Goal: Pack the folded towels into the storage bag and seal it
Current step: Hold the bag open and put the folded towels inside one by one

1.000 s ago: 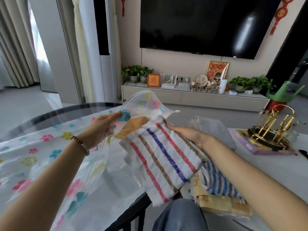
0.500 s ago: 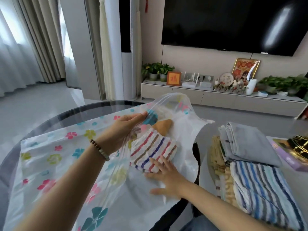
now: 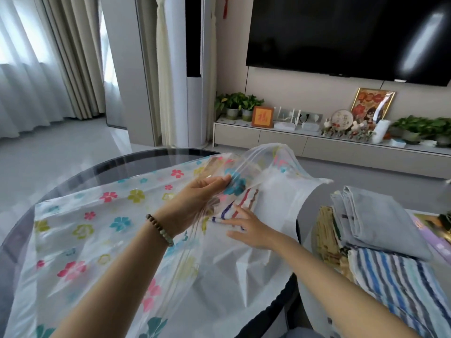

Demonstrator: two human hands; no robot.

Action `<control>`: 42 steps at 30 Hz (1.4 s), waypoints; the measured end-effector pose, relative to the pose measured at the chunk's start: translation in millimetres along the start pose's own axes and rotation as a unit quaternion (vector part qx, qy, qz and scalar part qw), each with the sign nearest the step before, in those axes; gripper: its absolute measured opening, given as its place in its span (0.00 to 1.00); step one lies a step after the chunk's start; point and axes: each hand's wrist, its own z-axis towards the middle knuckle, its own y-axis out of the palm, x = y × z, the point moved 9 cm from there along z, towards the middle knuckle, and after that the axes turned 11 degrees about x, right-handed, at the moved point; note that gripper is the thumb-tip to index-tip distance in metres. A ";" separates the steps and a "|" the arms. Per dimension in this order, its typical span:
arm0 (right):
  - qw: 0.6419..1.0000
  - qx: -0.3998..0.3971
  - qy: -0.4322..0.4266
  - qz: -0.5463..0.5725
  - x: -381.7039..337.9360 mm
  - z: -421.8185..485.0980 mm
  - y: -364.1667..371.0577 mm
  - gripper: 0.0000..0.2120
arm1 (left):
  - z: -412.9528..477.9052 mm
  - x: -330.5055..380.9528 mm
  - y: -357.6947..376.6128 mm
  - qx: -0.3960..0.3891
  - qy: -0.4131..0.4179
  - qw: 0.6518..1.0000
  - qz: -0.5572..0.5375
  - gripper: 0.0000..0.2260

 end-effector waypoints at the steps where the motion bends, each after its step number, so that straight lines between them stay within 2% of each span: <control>1: 0.998 -0.015 -0.003 0.066 -5.7 -24.8 -9.4 0.20 | 0.7 -2.4 2.1 0.005 -0.001 1.000 0.001 0.12; 4: 0.980 -0.037 0.013 0.194 -0.2 -104.8 -45.7 0.15 | 1.8 -8.9 11.5 0.012 -0.008 1.000 0.000 0.11; 6: 0.967 0.017 0.050 0.248 25.7 -151.2 -79.4 0.16 | -0.2 -12.2 20.4 0.012 -0.014 1.000 0.001 0.11; 7: 0.961 0.064 0.069 0.261 45.2 -171.0 -96.4 0.19 | -0.5 -14.1 23.8 0.014 -0.015 1.000 -0.004 0.11; 9: 0.950 0.179 0.130 0.222 94.3 -207.3 -127.3 0.33 | -0.1 -18.6 28.9 0.020 -0.013 1.000 -0.012 0.12; 10: 0.943 0.228 0.177 0.168 124.7 -224.6 -137.4 0.39 | -1.0 -20.4 31.9 0.024 -0.013 0.999 -0.017 0.12; 12: 0.915 0.286 0.278 0.069 175.1 -259.0 -148.7 0.46 | -4.3 -20.4 38.8 0.029 -0.012 0.999 -0.019 0.13; 13: 0.898 0.295 0.316 0.076 199.3 -272.2 -147.7 0.48 | -5.5 -20.2 42.0 0.028 -0.010 0.999 -0.020 0.14; 15: 0.863 0.274 0.378 0.191 225.9 -291.1 -132.5 0.45 | -9.0 -18.2 49.5 0.022 -0.005 1.000 -0.020 0.14; 17: 0.828 0.235 0.414 0.297 230.6 -302.7 -113.7 0.38 | -9.4 -19.4 53.5 0.027 -0.006 1.000 -0.013 0.15; 20: 0.805 0.274 0.423 0.313 233.4 -311.8 -109.5 0.23 | -9.9 -20.4 56.2 0.039 -0.003 0.999 -0.017 0.19; 22: 0.792 0.296 0.437 0.308 236.2 -314.6 -109.7 0.24 | -10.9 -20.8 56.9 0.052 -0.002 0.999 -0.013 0.15; 24: 0.780 0.289 0.457 0.315 238.5 -313.4 -104.8 0.30 | -12.7 -19.7 57.6 0.057 0.001 0.998 -0.015 0.11; 26: 0.782 0.281 0.468 0.301 248.5 -312.7 -98.6 0.44 | -13.4 -19.7 57.3 0.059 0.001 0.998 -0.012 0.13; 28: 0.792 0.276 0.462 0.290 289.7 -306.1 -86.8 0.59 | -15.8 -20.7 57.9 0.058 -0.009 0.998 -0.007 0.14; 29: 0.793 0.272 0.462 0.289 296.0 -305.5 -83.2 0.62 | -18.0 -20.7 59.1 0.055 -0.013 0.998 -0.005 0.13; 30: 0.792 0.267 0.463 0.294 294.2 -306.1 -81.5 0.62 | -19.3 -20.8 60.3 0.053 -0.017 0.998 -0.009 0.13; 32: 0.790 0.267 0.460 0.304 268.6 -307.9 -85.1 0.53 | -20.8 -21.2 61.7 0.049 -0.018 0.999 -0.013 0.15; 37: 0.798 0.316 0.447 0.253 246.3 -307.7 -103.1 0.37 | -22.9 -24.1 59.0 0.051 -0.027 0.998 -0.010 0.09; 39: 0.790 0.289 0.449 0.300 242.1 -302.0 -97.0 0.30 | -23.2 -24.2 58.1 0.049 -0.027 0.998 -0.004 0.09; 40: 0.792 0.270 0.452 0.309 239.4 -300.5 -94.3 0.30 | -22.3 -24.7 56.5 0.051 -0.027 0.998 -0.004 0.09; 42: 0.803 0.272 0.456 0.270 237.2 -299.4 -97.3 0.40 | -21.5 -24.4 53.7 0.060 -0.026 0.998 -0.007 0.09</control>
